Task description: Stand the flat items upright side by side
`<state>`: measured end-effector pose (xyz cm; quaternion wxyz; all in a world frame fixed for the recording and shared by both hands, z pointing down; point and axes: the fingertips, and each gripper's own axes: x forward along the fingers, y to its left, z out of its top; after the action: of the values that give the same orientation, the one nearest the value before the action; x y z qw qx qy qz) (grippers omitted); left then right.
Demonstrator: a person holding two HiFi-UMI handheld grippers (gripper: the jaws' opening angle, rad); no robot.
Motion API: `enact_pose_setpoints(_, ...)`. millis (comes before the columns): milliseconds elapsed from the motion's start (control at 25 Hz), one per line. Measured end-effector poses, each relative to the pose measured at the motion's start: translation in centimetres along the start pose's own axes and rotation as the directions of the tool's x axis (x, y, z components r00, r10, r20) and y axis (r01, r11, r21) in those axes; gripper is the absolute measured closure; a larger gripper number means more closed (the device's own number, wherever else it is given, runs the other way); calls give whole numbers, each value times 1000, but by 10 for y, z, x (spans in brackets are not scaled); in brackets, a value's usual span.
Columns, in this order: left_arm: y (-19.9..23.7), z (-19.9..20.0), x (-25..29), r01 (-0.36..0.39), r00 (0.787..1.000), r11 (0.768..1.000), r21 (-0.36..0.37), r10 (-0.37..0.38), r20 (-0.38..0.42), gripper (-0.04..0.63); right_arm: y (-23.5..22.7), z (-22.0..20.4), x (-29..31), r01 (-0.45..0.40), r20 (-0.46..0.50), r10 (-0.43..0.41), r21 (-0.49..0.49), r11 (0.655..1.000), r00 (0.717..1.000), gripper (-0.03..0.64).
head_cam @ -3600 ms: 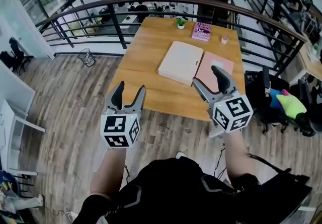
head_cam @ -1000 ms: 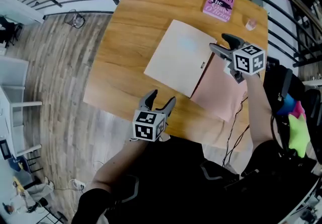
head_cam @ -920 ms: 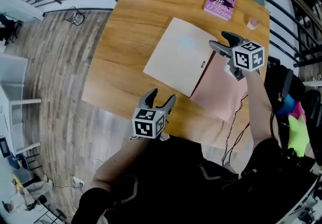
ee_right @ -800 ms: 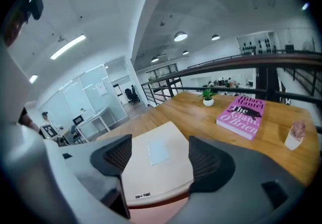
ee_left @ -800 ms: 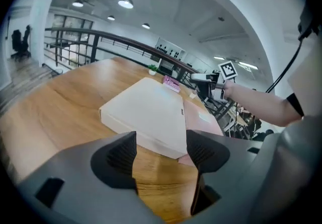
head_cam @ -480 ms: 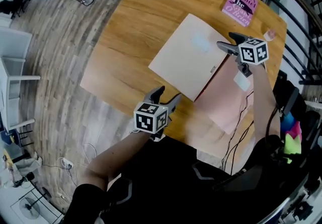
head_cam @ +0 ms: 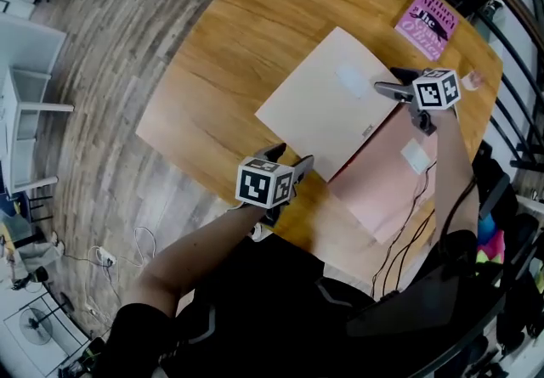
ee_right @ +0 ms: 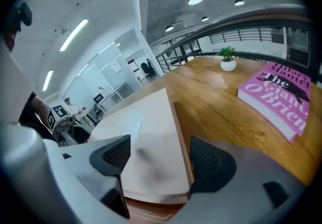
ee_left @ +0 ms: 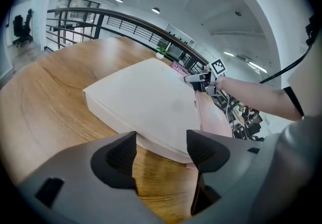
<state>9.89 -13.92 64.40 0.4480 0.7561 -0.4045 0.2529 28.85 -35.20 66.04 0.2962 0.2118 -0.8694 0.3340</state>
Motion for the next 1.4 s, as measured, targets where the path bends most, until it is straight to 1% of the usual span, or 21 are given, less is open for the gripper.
enact_pose_setpoints(120, 0, -1, 2, -28, 1000, 999, -21, 28, -4, 282, 1, -8, 11, -55, -93, 53, -19, 998, 994, 236)
enact_pose_setpoints(200, 6, -5, 5, -50, 999, 998, -29, 49, -19, 282, -3, -11, 17, -76, -120, 75, -5, 997, 990, 209)
enact_pose_setpoints(280, 10, -8, 8, -74, 996, 997, -23, 73, -41, 282, -7, -16, 21, -110, -130, 115, 44, 993, 985, 199)
enact_pose_setpoints(400, 11, -8, 10, -102, 993, 994, 27, 103, -51, 284, -6, -20, 24, -165, -126, 179, 116, 979, 976, 213)
enact_pose_setpoints(440, 11, -8, 11, -103, 993, 994, 27, 104, -52, 284, -5, -20, 24, -175, -123, 190, 127, 976, 974, 212)
enact_pose_setpoints(520, 12, -9, 11, -100, 993, 995, 28, 102, -60, 284, -3, -19, 26, -178, -122, 193, 120, 977, 974, 217)
enact_pose_setpoints(640, 12, -8, 13, -78, 994, 996, 51, 81, -66, 284, -1, -16, 22, -158, -126, 168, 90, 983, 978, 227)
enact_pose_setpoints(800, 16, -8, 10, -63, 995, 996, 67, 68, -77, 284, 10, -4, 15, -136, -87, 138, 29, 990, 987, 227)
enact_pose_setpoints(880, 20, -7, 8, -62, 994, 995, 83, 69, -83, 284, 18, 3, 9, -109, -68, 108, 1, 994, 992, 227)
enact_pose_setpoints(1000, 32, -4, 2, -50, 995, 991, 123, 60, -75, 275, 34, 20, 2, -45, -21, 44, -70, 997, 999, 230)
enact_pose_setpoints(1080, 39, -8, -3, -40, 995, 990, 137, 53, -89, 275, 51, 26, -1, -14, 1, 14, -107, 994, 1000, 232)
enact_pose_setpoints(1200, 38, -11, -5, -17, 993, 988, 151, 34, -112, 270, 71, 31, -15, 42, 18, -40, -156, 987, 999, 233)
enact_pose_setpoints(1320, 40, -11, -2, 16, 993, 981, 193, 6, -115, 268, 88, 37, -32, 131, 45, -124, -201, 971, 991, 234)
enact_pose_setpoints(1400, 43, -15, -1, 47, 993, 976, 213, -23, -116, 267, 103, 41, -42, 196, 58, -188, -236, 952, 980, 233)
